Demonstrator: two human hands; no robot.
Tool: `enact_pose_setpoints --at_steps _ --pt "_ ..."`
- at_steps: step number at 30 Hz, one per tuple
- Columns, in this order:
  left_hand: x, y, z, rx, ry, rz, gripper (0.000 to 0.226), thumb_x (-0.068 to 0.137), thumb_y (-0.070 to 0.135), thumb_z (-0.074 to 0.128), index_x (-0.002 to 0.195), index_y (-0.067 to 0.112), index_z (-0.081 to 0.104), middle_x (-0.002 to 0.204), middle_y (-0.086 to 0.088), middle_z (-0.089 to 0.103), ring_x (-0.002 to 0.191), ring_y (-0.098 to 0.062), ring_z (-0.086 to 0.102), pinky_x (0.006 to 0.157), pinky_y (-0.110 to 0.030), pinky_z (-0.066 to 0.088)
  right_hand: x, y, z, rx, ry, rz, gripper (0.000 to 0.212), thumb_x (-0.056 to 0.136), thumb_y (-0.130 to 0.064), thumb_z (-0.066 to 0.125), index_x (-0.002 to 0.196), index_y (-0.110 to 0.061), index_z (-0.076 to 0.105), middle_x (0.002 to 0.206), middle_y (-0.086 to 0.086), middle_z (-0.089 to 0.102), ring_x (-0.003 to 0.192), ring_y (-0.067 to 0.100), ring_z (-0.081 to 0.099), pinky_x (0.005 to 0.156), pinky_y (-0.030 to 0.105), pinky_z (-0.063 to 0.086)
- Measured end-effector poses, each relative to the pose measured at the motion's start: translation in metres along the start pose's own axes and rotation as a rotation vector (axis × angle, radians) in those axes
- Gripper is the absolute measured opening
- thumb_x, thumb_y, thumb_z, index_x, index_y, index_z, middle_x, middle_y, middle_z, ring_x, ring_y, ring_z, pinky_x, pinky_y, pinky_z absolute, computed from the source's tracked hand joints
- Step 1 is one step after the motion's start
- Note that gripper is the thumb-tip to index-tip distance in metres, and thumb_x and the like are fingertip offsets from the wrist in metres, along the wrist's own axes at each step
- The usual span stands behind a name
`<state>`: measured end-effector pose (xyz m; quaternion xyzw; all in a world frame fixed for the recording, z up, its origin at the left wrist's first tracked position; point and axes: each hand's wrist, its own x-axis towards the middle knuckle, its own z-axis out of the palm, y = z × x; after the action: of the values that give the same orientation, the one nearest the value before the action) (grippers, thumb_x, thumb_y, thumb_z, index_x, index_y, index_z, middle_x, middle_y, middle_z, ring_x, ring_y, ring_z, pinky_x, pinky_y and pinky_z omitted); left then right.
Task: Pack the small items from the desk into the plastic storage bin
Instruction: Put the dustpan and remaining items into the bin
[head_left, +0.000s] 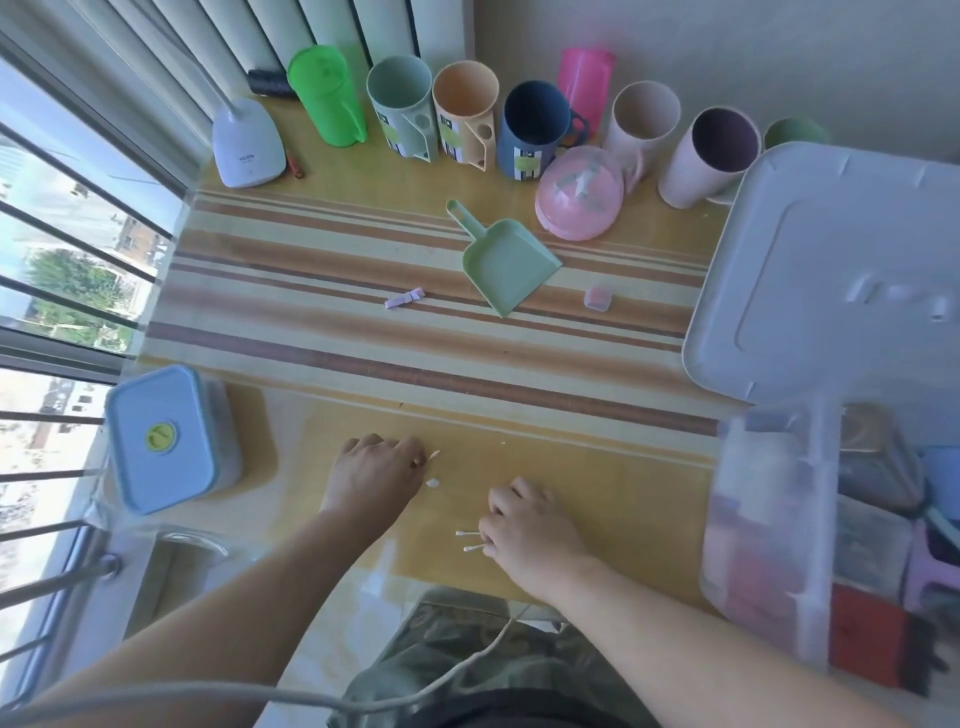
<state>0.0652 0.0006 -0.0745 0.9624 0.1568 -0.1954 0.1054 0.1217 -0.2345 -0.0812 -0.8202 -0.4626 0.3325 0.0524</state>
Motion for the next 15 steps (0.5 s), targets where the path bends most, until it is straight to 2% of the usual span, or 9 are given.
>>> enact_pose_setpoints --at_steps 5,7,11,15 --pt "0.000 0.006 -0.010 -0.074 0.023 0.024 0.015 0.095 0.034 0.056 0.110 0.031 0.061 0.090 0.012 0.074 0.094 -0.021 0.063 0.086 -0.035 0.044 -0.002 0.008 0.002 0.035 0.064 0.002 0.020 0.103 -0.033 0.061 0.114 -0.018 0.066 0.120 0.000 0.054 0.114 0.027 0.045 0.096 0.044 0.046" --pt "0.001 0.006 -0.013 -0.087 0.025 0.010 0.019 0.094 0.032 0.056 0.112 0.031 0.061 0.091 0.013 0.074 0.096 -0.021 0.063 0.087 -0.035 0.044 -0.001 0.008 0.001 0.004 0.068 -0.011 0.015 0.104 -0.028 0.060 0.109 -0.016 0.067 0.117 0.001 0.056 0.111 0.029 0.047 0.093 0.044 0.048" --pt "0.004 0.004 -0.019 -0.121 0.042 -0.028 0.024 0.091 0.027 0.059 0.114 0.032 0.061 0.097 0.016 0.072 0.097 -0.020 0.063 0.087 -0.035 0.045 -0.001 0.002 -0.003 -0.174 -0.009 -0.071 0.011 0.100 -0.008 0.055 0.108 -0.010 0.063 0.116 0.009 0.054 0.109 0.033 0.046 0.087 0.046 0.047" --pt "0.017 0.001 -0.031 -0.177 0.059 -0.075 0.027 0.088 0.023 0.062 0.113 0.032 0.067 0.097 0.016 0.071 0.098 -0.018 0.063 0.086 -0.035 0.046 -0.002 -0.005 -0.012 -0.261 -0.076 -0.084 0.019 0.102 -0.006 0.043 0.114 -0.008 0.058 0.121 0.014 0.050 0.113 0.035 0.042 0.088 0.049 0.044"
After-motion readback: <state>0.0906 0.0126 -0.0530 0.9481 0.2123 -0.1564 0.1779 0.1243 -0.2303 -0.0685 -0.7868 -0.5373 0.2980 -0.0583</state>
